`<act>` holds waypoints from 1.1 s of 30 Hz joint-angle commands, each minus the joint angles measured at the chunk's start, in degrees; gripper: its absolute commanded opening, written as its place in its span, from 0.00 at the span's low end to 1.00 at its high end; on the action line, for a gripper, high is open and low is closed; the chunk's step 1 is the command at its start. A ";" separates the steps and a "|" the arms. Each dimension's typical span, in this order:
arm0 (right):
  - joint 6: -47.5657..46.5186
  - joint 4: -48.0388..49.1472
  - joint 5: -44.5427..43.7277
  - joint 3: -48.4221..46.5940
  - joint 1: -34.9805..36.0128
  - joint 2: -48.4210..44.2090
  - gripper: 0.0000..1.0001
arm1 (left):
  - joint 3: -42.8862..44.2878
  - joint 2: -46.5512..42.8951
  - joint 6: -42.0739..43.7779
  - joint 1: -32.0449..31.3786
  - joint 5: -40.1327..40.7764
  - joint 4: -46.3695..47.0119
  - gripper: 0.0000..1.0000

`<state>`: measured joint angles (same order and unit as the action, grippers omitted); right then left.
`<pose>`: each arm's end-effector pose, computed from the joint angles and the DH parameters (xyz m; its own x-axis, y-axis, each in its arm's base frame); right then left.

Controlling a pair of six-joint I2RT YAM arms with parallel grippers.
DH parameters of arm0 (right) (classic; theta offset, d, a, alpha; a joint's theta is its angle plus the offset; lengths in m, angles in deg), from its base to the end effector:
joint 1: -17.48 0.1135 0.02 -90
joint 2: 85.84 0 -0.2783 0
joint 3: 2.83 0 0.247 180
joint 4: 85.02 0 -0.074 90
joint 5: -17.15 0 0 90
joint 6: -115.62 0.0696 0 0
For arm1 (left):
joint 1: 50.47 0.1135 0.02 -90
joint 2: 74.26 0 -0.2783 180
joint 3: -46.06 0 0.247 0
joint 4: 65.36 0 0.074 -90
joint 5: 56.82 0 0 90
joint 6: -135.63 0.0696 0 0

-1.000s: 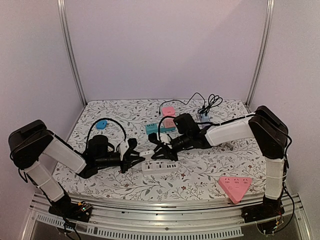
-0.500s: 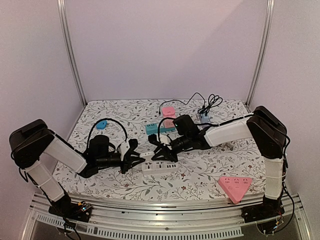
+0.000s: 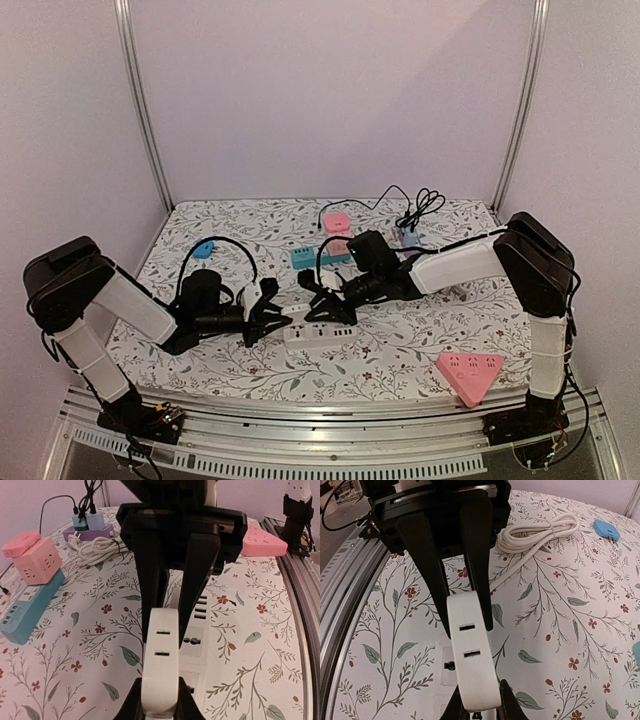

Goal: Insert the plug
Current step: Insert the plug into the socket.

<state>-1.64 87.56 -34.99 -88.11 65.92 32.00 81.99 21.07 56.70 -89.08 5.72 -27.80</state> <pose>0.2712 0.3703 0.1438 0.0346 -0.5061 -0.8618 -0.9977 -0.0674 -0.0004 0.2125 -0.2108 0.1275 -0.1148 0.3097 -0.9439 0.9275 0.3738 0.0099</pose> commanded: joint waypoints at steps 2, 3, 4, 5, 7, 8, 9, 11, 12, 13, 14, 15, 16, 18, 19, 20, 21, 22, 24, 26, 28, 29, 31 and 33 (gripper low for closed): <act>2.36 -0.70 -4.37 1.04 -0.43 1.32 0.00 | -0.46 0.36 -2.52 -0.04 3.69 -1.89 0.00; 2.54 -0.62 -4.31 1.08 -0.43 1.75 0.00 | -0.84 -0.22 -2.94 -0.32 4.86 -1.93 0.00; 2.77 -0.67 -4.38 1.16 -0.44 2.01 0.00 | -1.08 -0.72 -3.43 -0.59 5.93 -2.02 0.00; 2.82 -0.68 -4.45 1.10 -0.40 2.03 0.00 | -1.16 -0.83 -3.64 -1.05 6.84 -2.32 0.00; 2.60 -1.10 -4.60 0.89 -0.44 2.02 0.00 | -0.68 0.01 -3.42 -2.24 7.73 -3.71 0.00; 2.51 -1.74 -4.57 0.60 -0.40 2.08 0.00 | -0.26 0.70 -3.32 -2.74 8.42 -4.53 0.00; 2.24 -2.77 -4.60 0.22 -0.45 2.12 0.00 | -0.03 1.23 -3.59 -2.86 8.92 -4.67 0.00; 1.90 -4.58 -5.08 -0.18 -0.46 2.33 0.00 | 0.04 1.43 -4.11 -2.87 9.99 -5.33 0.00; 1.74 -5.48 -5.16 -0.35 -0.44 2.42 0.00 | 0.37 1.45 -4.17 -2.87 10.27 -6.37 0.00; 1.58 -6.25 -5.21 -0.51 -0.48 2.54 0.00 | 0.83 1.60 -4.32 -2.87 10.36 -7.59 0.00; 1.46 -7.30 -5.22 -0.95 -0.44 2.69 0.00 | 1.40 1.83 -4.38 -2.87 10.64 -9.21 0.00; 1.24 -8.95 -5.44 -1.53 -0.43 3.07 0.00 | 2.09 1.95 -4.35 -2.87 10.93 -11.34 0.00; 0.72 -10.21 -5.86 -2.11 -0.48 3.58 0.00 | 3.06 2.01 -4.34 -2.87 11.09 -13.88 0.00; 0.11 -12.59 -6.76 -2.99 -0.38 4.28 0.00 | 5.07 1.83 -3.61 -2.94 11.79 -20.33 0.00; -0.16 -13.04 -6.99 -3.12 -0.38 4.38 0.00 | 5.89 1.67 -3.18 -3.03 12.14 -23.38 0.00; -0.55 -13.30 -7.20 -3.13 -0.43 4.41 0.00 | 6.17 1.51 -2.90 -3.23 12.60 -25.79 0.00; -0.73 -13.44 -7.41 -3.13 -0.40 4.41 0.00 | 5.75 1.36 -3.08 -3.41 13.16 -26.73 0.00; -0.89 -13.67 -7.64 -3.20 -0.41 4.41 0.00 | 5.22 1.33 -3.66 -3.52 12.89 -26.07 0.00; -1.14 -13.85 -7.85 -3.35 -0.36 4.50 0.00 | 5.48 1.23 -4.09 -3.84 13.35 -27.07 0.00; -1.37 -13.96 -8.13 -3.48 -0.23 4.59 0.00 | 6.14 2.18 -4.69 -3.84 13.44 -28.33 0.00; -1.47 -14.26 -8.63 -3.49 -0.14 4.54 0.00 | 6.69 3.08 -5.40 -3.84 13.61 -29.40 0.00; -1.54 -14.50 -8.87 -3.49 -0.11 4.39 0.00 | 7.04 3.29 -5.67 -3.84 13.66 -30.09 0.00; -1.64 -15.24 -9.20 -3.60 -0.12 3.95 0.00 | 7.53 4.17 -6.36 -3.85 13.90 -31.12 0.00; -2.06 -16.23 -9.38 -3.81 -0.07 3.28 0.00 | 8.46 5.36 -6.94 -3.84 14.08 -32.77 0.00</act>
<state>-3.89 77.59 -37.57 -92.31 65.01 33.49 90.03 20.94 54.60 -92.31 12.93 -45.31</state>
